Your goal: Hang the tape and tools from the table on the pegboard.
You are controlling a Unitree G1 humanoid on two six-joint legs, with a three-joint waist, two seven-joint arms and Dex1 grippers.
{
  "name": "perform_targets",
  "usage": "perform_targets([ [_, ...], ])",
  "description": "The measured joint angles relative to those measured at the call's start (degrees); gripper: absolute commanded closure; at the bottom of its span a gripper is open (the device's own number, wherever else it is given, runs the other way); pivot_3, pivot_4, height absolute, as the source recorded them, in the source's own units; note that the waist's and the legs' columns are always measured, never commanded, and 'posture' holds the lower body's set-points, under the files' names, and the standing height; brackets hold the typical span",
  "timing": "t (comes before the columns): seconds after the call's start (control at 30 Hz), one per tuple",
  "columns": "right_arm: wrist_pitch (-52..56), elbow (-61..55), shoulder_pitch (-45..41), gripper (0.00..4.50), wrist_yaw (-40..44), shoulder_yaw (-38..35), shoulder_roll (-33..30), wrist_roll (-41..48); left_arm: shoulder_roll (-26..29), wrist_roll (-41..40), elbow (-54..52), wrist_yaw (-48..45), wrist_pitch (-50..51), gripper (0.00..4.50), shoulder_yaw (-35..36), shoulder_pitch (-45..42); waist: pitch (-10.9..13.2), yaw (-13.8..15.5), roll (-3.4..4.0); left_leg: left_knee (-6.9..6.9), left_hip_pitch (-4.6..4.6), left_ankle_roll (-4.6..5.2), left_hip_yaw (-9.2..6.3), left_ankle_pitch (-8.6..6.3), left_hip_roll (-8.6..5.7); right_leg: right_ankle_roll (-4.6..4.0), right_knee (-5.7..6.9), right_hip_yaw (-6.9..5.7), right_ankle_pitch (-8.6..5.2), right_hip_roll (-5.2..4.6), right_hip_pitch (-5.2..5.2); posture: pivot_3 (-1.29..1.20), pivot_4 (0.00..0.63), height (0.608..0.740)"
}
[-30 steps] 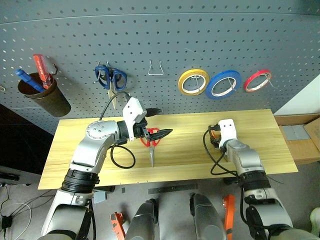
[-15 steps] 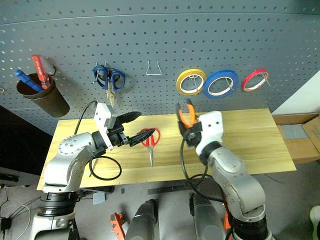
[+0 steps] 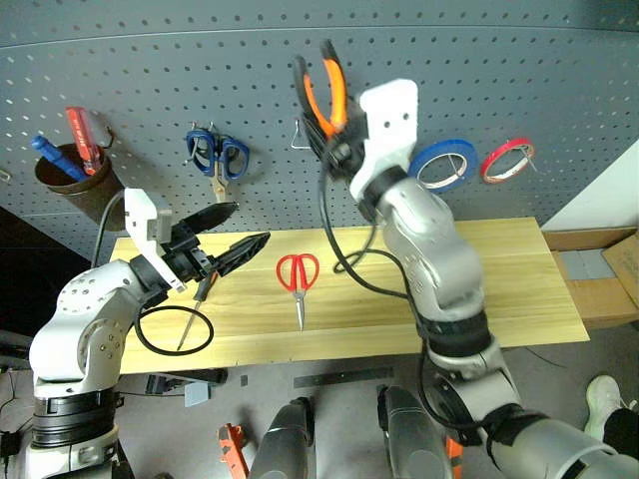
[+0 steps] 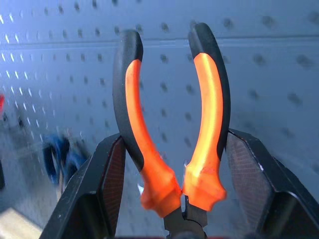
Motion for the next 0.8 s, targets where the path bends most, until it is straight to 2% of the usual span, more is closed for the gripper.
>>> perform_targets([
  [0.33,-19.0,23.9,-12.6,1.97,-0.1,-1.0,1.9,0.1,-0.8,0.7,-1.2,4.5,-3.9,0.0,1.3,-0.4,-0.3,0.5,-0.37,-0.03,-0.01,-0.03,0.07,-0.01,-0.01,-0.01,-0.02,-0.02,0.0,0.02,-0.02,0.06,0.209,0.74],
  [0.6,-36.8,42.1,-14.3,1.97,-2.4,-2.3,2.0,-1.9,-1.7,1.0,-1.6,6.0,-4.4,0.0,0.0,0.1,-0.4,0.6,-0.49,-0.03,-0.01,-0.05,0.17,0.0,-0.02,-0.02,0.02,0.02,0.01,0.05,-0.07,0.08,0.207,0.74],
  [0.8,-45.1,48.6,-14.3,1.97,-4.7,-2.4,2.0,-3.3,-1.8,1.3,-1.6,6.1,-5.4,0.0,-0.8,-0.3,-0.4,0.6,-0.49,-0.03,-0.01,-0.13,0.19,0.04,0.0,-0.1,0.07,0.02,0.06,0.11,-0.13,0.07,0.21,0.74],
])
